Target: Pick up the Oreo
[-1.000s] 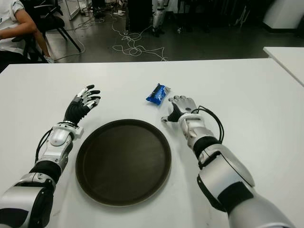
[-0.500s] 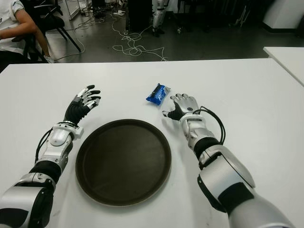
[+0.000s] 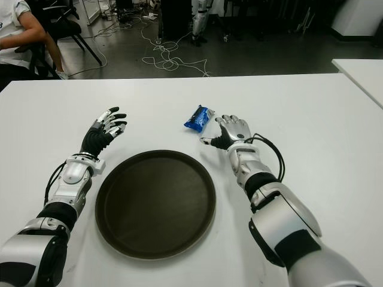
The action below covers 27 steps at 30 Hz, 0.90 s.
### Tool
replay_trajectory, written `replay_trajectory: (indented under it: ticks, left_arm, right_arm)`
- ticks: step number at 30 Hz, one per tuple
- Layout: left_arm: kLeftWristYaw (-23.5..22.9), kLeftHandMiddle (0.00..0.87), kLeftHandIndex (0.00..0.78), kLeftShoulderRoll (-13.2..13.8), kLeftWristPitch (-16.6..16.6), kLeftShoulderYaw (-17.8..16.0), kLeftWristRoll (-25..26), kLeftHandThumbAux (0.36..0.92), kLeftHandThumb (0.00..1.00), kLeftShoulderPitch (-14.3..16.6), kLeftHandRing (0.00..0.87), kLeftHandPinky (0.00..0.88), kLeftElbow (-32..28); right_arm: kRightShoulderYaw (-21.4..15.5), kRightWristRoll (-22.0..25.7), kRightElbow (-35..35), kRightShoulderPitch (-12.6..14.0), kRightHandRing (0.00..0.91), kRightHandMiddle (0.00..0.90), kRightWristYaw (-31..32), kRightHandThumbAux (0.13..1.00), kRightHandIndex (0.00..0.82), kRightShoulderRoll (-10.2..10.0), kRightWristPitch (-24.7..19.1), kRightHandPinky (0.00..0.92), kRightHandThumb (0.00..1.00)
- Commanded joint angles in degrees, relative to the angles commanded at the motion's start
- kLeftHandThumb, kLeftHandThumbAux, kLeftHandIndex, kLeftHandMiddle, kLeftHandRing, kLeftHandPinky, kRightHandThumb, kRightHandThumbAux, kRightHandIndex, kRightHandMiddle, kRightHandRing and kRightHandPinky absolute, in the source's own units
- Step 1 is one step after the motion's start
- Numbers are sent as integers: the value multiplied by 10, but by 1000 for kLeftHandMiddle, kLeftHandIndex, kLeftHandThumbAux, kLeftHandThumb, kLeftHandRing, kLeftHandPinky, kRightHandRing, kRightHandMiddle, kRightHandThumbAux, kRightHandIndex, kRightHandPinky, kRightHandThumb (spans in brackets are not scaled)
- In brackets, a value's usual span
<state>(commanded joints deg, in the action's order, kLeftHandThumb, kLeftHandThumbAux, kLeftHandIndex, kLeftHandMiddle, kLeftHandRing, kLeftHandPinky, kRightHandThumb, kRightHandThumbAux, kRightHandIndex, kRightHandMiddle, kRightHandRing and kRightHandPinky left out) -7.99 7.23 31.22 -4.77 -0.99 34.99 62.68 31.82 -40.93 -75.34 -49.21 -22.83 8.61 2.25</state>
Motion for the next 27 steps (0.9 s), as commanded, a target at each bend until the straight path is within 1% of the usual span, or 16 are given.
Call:
replay_trajectory:
  ticks: [3,9,12,17,18,19,20,21,22,23,25,27]
  left_arm:
    - [0,215,111,0,0,0,0,642,75,0,215,228,0]
    - [2,214,109,2,1,2,-4,636,73,1,220,244,1]
    - [2,215,110,1,2,3,-5,649,78,2,220,243,3]
    - [1,216,114,1,6,2,-5,660,79,1,219,241,3]
    - [1,217,115,1,5,2,-4,661,79,1,220,240,4]
    - [0,216,116,1,5,1,-3,660,77,1,219,238,4]
    - [0,216,116,1,4,1,-3,660,76,1,219,238,3]
    - [0,217,116,1,4,1,-3,658,75,1,219,237,3]
    - [2,218,117,1,4,2,-4,657,74,1,220,236,2]
    - [2,220,118,1,4,2,-4,656,73,1,221,236,2]
    - [4,221,119,1,5,3,-5,655,73,1,221,235,2]
    - [4,225,122,1,6,3,-6,655,73,1,224,238,3]
  right_arm:
    - [2,-1,-1,0,0,0,-3,254,0,0,2,6,285]
    - [19,-14,-2,-2,0,0,-8,222,0,2,15,0,270]
    - [23,-16,3,-5,0,0,-4,207,0,2,20,0,236]
    - [14,-6,5,-3,0,0,9,204,0,5,43,0,184]
    - [11,-3,6,-3,0,0,8,210,0,5,48,13,162]
    - [8,-1,6,-2,0,0,8,222,0,5,52,56,152]
    - [6,1,7,-1,0,0,4,226,0,5,57,71,148]
    - [4,2,7,0,20,0,2,238,0,5,59,125,141]
    - [3,2,7,0,34,0,-2,245,0,6,63,161,136]
    - [2,3,7,1,75,0,-4,255,0,5,66,200,135]
    - [0,4,7,1,112,0,-4,263,0,5,74,234,135]
    - [-1,4,6,1,149,9,-3,277,0,5,81,229,125]
